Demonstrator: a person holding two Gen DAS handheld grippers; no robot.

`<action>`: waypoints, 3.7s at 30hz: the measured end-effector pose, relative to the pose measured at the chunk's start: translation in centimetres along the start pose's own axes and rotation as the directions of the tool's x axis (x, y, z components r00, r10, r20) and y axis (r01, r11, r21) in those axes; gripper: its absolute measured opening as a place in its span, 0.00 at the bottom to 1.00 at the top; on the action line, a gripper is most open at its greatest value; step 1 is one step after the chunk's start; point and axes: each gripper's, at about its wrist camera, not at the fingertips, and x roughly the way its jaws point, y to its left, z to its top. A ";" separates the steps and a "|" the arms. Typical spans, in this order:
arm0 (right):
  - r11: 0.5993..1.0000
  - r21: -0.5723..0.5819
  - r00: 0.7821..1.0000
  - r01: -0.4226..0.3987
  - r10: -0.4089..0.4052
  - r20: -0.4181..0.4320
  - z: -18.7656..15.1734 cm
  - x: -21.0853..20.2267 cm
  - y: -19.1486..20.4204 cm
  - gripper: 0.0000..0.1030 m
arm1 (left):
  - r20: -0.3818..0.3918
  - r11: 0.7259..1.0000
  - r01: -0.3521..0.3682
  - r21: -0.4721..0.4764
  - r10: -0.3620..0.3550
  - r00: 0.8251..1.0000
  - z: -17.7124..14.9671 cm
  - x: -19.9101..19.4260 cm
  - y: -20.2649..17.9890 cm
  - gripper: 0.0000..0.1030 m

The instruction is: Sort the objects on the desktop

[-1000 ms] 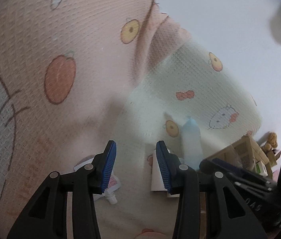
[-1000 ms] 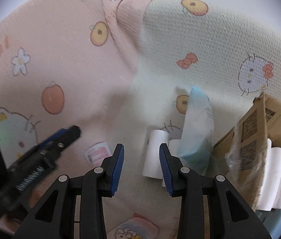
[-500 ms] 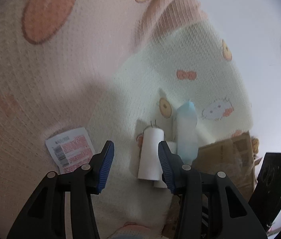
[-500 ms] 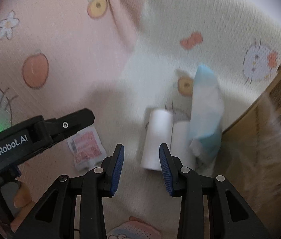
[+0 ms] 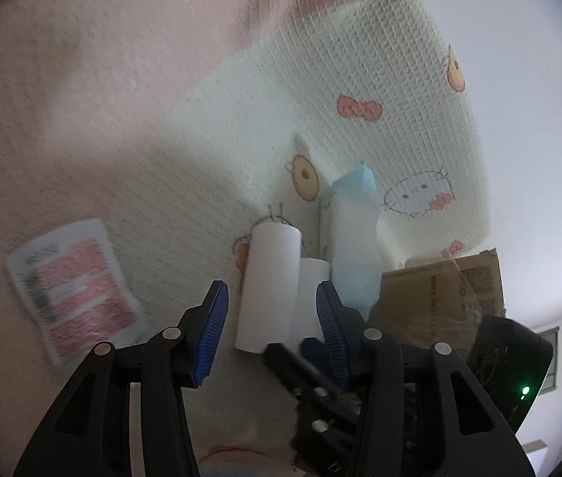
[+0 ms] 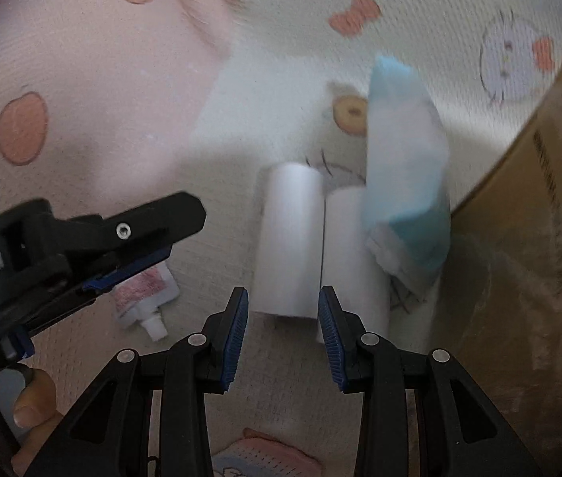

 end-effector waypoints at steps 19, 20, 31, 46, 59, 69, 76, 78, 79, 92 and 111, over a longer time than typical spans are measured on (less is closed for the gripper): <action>0.995 0.056 0.995 -0.087 0.085 0.043 -0.5 1.9 -0.9 0.36 | -0.079 0.999 0.032 -0.035 -0.035 0.996 -0.2 4.6 1.1 0.49; 0.995 0.047 0.995 -0.086 0.084 0.046 -0.6 2.0 -0.8 0.36 | -0.075 0.998 0.048 -0.048 -0.052 0.996 -0.2 4.6 1.4 0.49; 0.995 -0.034 0.995 -0.089 0.090 0.035 -1.0 3.7 0.5 0.41 | -0.075 0.965 0.150 -0.216 -0.170 0.983 0.2 5.7 4.5 0.46; 0.987 -0.078 0.987 -0.142 0.147 0.068 -1.3 2.1 1.2 0.41 | -0.018 0.980 0.148 -0.132 -0.152 0.988 -0.1 2.1 3.9 0.44; 0.971 -0.192 0.975 -0.143 0.172 0.143 -1.5 -2.9 3.6 0.41 | 0.107 0.996 -0.019 0.084 0.010 0.994 -0.9 -3.4 -1.4 0.36; 0.964 -0.236 0.974 -0.119 0.159 0.162 -2.1 -4.0 3.9 0.41 | 0.108 0.983 -0.095 0.154 0.079 0.991 -1.4 -3.4 -2.3 0.36; 0.966 -0.236 0.984 -0.103 0.134 0.118 -2.2 -2.4 3.6 0.41 | 0.036 0.994 -0.039 0.097 0.036 0.999 -1.7 -2.9 -1.1 0.36; 0.974 -0.195 0.989 -0.119 0.134 0.065 -2.2 -1.5 3.0 0.41 | 0.033 0.994 -0.050 0.101 0.047 0.998 -1.9 -2.9 -1.0 0.36; 0.977 -0.167 0.990 -0.131 0.138 0.034 -2.4 -1.1 2.7 0.41 | 0.034 0.993 -0.054 0.101 0.051 0.998 -1.9 -3.0 -1.0 0.36; 0.980 -0.125 0.988 -0.157 0.156 -0.013 -3.1 -0.5 2.3 0.41 | -0.012 0.999 -0.037 0.011 0.037 0.999 -1.4 -2.5 1.4 0.41; 0.980 -0.164 0.993 -0.115 0.111 -0.031 -4.0 2.0 2.7 0.39 | -0.062 0.996 0.005 -0.089 -0.010 0.998 -2.6 1.6 3.3 0.44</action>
